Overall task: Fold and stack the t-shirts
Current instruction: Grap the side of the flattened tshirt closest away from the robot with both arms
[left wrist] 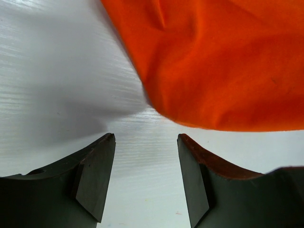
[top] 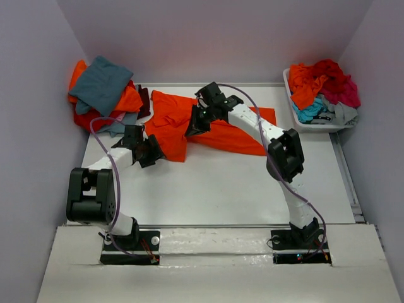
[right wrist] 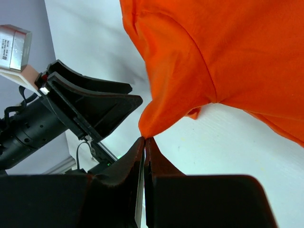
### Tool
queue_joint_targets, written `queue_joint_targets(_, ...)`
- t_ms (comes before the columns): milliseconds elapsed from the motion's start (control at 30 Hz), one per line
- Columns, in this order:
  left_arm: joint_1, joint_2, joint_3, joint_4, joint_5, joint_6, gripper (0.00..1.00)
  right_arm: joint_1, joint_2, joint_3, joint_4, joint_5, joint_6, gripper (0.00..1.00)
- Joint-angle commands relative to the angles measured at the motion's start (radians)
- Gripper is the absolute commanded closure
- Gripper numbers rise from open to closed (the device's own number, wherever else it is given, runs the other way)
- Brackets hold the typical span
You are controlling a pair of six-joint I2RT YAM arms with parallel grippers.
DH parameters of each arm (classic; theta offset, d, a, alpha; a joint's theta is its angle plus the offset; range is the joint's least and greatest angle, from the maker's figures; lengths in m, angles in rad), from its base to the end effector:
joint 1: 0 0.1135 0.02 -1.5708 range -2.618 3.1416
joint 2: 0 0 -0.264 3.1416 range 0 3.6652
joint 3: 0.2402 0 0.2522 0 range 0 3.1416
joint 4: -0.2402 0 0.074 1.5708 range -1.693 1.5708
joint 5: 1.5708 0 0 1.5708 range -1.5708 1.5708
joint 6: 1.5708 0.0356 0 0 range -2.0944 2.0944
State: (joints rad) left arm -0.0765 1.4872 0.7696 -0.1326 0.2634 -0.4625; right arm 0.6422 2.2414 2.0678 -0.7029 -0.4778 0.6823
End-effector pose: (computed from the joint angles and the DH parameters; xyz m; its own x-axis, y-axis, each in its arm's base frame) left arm 0.2919 -0.0317 0.1793 -0.7799 -0.3723 -0.5032 -0.1149 0.8754 -0.4695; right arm 0.3932 0.3146 0.2559 -0.9616 -0.0200 -0.2738 -0.2076 0.7054 0.6777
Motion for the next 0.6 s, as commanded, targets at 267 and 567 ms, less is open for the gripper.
queue_joint_targets(267, -0.005, 0.021, -0.001, 0.073, 0.046, -0.031, 0.34, -0.004, 0.058, 0.041, -0.115, -0.045, -0.046, 0.9)
queue_joint_targets(567, -0.023, 0.018, 0.013, 0.071, 0.065, -0.047, 0.34, -0.004, 0.018, -0.09, -0.168, 0.062, -0.095, 0.61)
